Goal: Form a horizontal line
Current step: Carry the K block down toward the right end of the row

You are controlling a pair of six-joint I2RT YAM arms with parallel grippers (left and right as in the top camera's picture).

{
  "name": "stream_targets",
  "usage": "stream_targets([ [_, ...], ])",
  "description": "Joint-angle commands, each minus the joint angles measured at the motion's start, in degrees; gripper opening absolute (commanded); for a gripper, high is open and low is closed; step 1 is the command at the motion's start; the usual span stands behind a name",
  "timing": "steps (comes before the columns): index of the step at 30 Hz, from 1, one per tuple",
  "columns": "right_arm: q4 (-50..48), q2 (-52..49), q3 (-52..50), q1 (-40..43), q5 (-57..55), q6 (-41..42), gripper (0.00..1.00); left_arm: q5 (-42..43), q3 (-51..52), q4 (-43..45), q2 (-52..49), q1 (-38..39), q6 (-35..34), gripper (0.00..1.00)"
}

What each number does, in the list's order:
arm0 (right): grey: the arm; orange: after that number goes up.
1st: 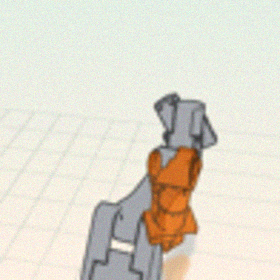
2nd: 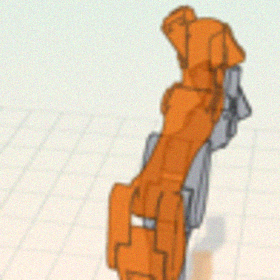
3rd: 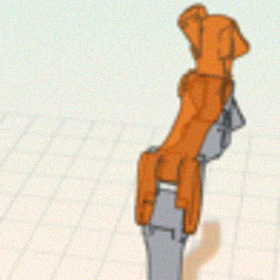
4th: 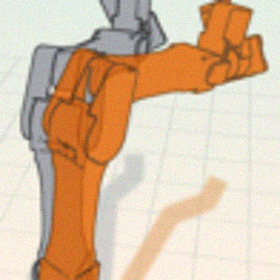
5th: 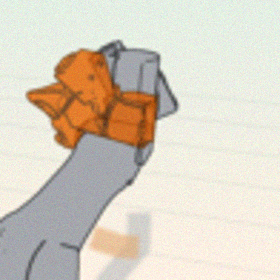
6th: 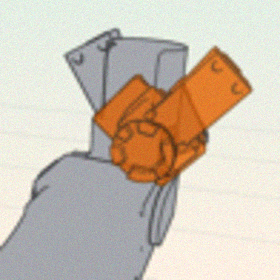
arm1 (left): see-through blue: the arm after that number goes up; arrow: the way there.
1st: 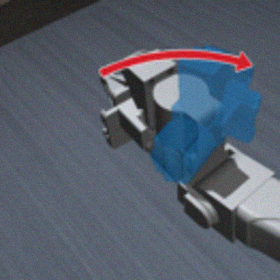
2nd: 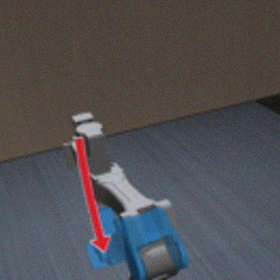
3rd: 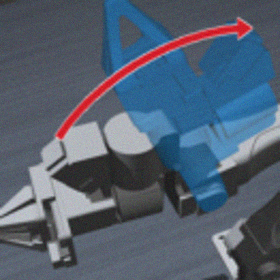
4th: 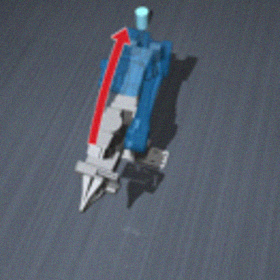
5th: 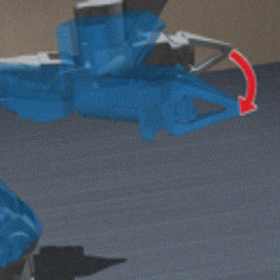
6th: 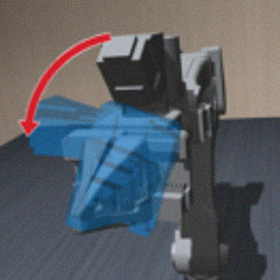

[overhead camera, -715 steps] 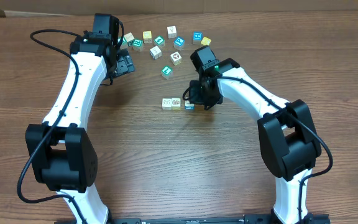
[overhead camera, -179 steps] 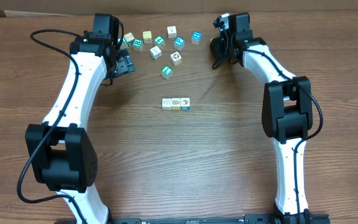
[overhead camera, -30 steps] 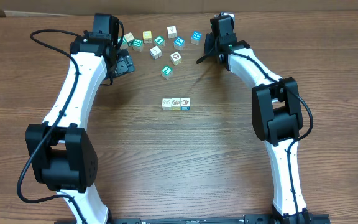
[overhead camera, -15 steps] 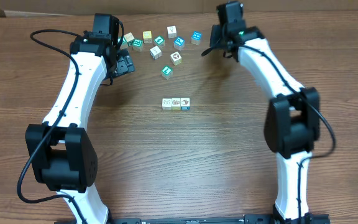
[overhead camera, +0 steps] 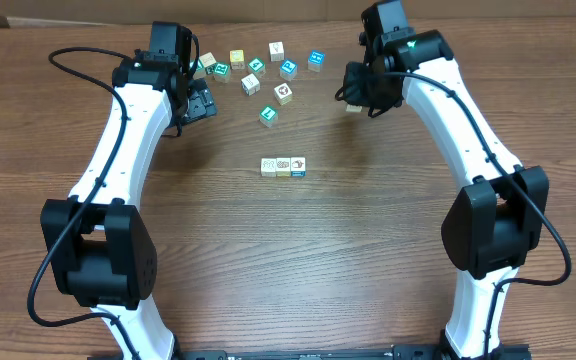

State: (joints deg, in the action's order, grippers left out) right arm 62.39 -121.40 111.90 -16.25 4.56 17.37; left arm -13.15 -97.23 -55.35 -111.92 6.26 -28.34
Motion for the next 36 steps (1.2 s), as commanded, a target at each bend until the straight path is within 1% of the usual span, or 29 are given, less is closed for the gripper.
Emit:
stream_targets([
  [1, -1.1, -0.1, -4.5, -1.8, 1.6, 1.3, 0.22, -0.8, -1.4, -0.1, -0.7, 0.1, 0.0, 1.0],
  [8, -9.9, -0.1, -14.9, -5.4, 0.6, 2.6, 0.22, -0.8, -1.4, -0.1, -0.7, 0.1, 0.0, 1.0],
  [12, -13.0, -0.1, -18.4, -7.2, -6.5, 5.6, 0.22, -0.8, -1.4, -0.1, -0.7, 0.1, 0.0, 1.0],
  [18, -16.1, -0.1, -22.1, -7.8, -7.3, 5.6, 0.23, -0.8, -1.4, -0.1, -0.7, 0.1, 0.0, 1.0],
  [22, -17.6, -0.1, -23.3, -7.8, -7.3, 5.6, 0.24, -0.8, -1.4, -0.1, -0.7, 0.1, 0.0, 1.0],
  [23, -17.8, -0.1, -23.3, -7.8, -7.3, 5.6, 0.27, -0.8, -1.4, -0.1, -0.7, 0.1, 0.0, 1.0],
  [36, -19.8, -0.1, -23.4, -7.8, -7.3, 5.6, 0.28, -0.8, -1.4, -0.1, -0.7, 0.1, 0.0, 1.0],
])
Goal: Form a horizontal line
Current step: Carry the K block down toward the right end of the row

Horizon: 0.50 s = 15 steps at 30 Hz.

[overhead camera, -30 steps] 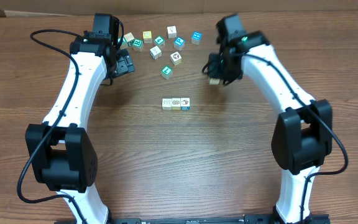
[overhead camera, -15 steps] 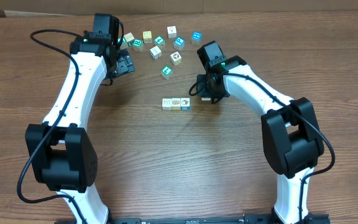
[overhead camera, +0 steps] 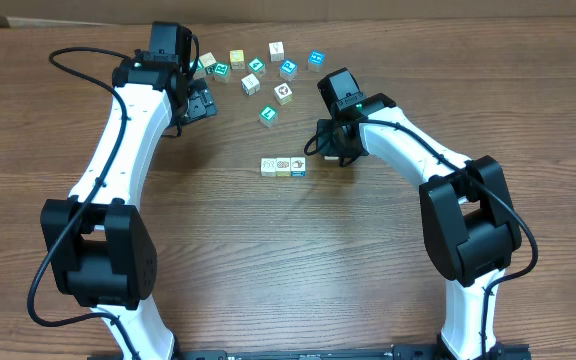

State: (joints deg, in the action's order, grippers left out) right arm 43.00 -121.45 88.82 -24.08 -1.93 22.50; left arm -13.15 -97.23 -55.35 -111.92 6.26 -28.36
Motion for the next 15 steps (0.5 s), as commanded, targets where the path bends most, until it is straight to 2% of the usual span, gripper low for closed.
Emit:
stream_targets([
  [1, -0.5, -0.1, -0.3, 0.0, -0.8, 0.4, 0.31, -0.8, -1.4, -0.1, -0.7, 0.1, 0.1, 1.0],
  [3, -0.5, -0.1, -0.3, 0.0, -1.0, 0.4, 0.34, -0.8, -1.4, -0.1, -0.7, 0.1, 0.1, 1.0],
  [15, -1.0, -0.1, -0.3, 0.1, -1.3, 0.2, 0.35, -0.8, -1.4, -0.1, -0.7, 0.1, 0.1, 0.99],
])
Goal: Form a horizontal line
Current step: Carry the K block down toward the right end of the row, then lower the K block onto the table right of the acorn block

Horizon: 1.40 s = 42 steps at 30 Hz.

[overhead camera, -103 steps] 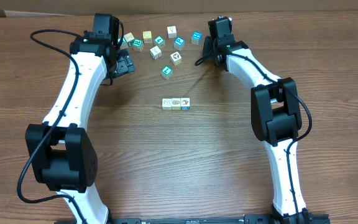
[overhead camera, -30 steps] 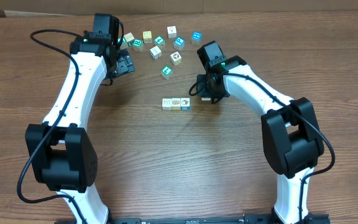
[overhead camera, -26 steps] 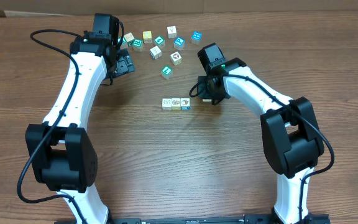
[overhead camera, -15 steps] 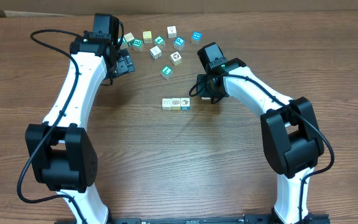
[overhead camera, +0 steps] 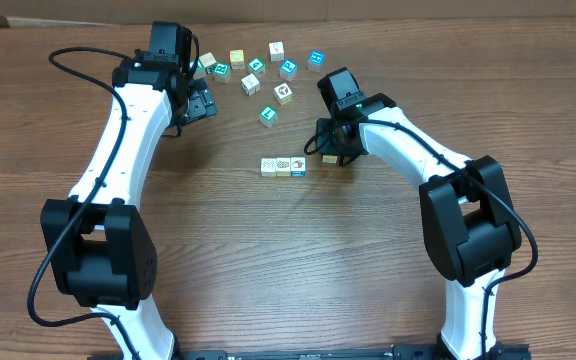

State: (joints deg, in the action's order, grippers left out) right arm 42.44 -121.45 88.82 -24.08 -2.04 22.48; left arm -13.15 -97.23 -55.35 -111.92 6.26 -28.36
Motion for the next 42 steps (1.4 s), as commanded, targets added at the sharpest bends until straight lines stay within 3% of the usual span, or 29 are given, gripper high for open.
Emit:
stream_targets([
  [1, -0.4, -0.1, -0.3, 0.1, -1.6, 0.3, 0.35, -0.8, -1.4, -0.1, -0.7, 0.1, 0.1, 1.0],
  [10, 0.3, -0.1, -0.3, 0.0, 0.9, 0.3, 0.33, -0.8, -1.4, -0.1, -0.7, 0.1, 0.1, 1.0],
  [14, 0.8, -0.1, -0.3, 0.0, 1.1, 0.3, 0.27, -0.7, -1.4, -0.1, -0.7, 0.1, 0.1, 1.0],
  [32, 4.2, -0.1, -0.3, 0.0, 3.9, 0.3, 0.28, -0.8, -1.4, -0.1, -0.7, 0.1, 0.1, 1.0],
  [42, 2.5, -0.1, -0.3, 0.2, 3.6, 0.3, 0.42, -0.8, -1.4, -0.1, -0.7, 0.1, 0.1, 1.0],
])
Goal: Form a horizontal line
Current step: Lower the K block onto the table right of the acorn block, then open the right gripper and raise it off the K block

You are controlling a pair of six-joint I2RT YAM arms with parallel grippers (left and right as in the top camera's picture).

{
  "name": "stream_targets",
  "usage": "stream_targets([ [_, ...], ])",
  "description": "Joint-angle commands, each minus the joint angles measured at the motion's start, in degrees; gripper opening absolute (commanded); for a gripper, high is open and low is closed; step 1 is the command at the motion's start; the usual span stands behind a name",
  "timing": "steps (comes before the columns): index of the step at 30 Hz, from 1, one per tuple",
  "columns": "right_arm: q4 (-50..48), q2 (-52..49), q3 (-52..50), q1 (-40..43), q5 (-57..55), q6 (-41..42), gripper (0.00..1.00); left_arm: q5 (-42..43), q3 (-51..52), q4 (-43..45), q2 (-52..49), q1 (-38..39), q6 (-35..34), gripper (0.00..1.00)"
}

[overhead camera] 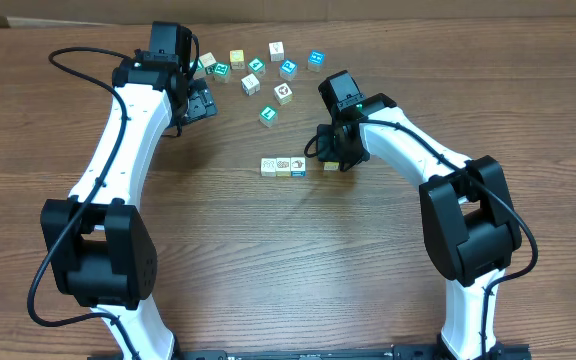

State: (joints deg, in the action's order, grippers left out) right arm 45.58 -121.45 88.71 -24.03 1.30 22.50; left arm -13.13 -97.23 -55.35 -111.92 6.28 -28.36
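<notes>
A row of three picture blocks lies side by side at the table's middle. Just right of it, with a small gap, a wooden block rests on the table. My right gripper stands over this block, its fingers spread to either side, and looks open. My left gripper hangs open and empty at the back left, beside the loose blocks.
Several loose blocks are scattered at the back of the table, among them a teal one, a white one and a teal one. Both white arms reach in from the near edge.
The right gripper has sunk a little, and the wooden block now sits on the table right of the row. The fingers look wider apart. The left arm is unchanged.
The right gripper first held a wooden block up at the back right, away from the row. Then it held it just right of the three-block row, twice in the same spot. Now the block is down there and the fingers are spread. The left arm never moved.
</notes>
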Motion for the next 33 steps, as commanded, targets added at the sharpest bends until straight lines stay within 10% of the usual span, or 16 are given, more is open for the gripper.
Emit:
stream_targets([
  [1, -1.0, -0.1, -0.2, 0.2, 0.3, 0.2, 0.42, -0.8, -1.4, -0.1, -0.7, 0.1, 0.1, 1.0],
  [9, -1.4, -0.1, -0.2, 0.2, 0.3, 0.2, 0.79, -0.8, -1.4, -0.1, -0.7, 0.1, 0.1, 1.0],
  [33, -0.2, 3.1, 8.1, 3.7, 0.3, 0.2, 1.0, -0.8, -1.4, -0.1, -0.7, 0.1, 0.1, 1.0],
])
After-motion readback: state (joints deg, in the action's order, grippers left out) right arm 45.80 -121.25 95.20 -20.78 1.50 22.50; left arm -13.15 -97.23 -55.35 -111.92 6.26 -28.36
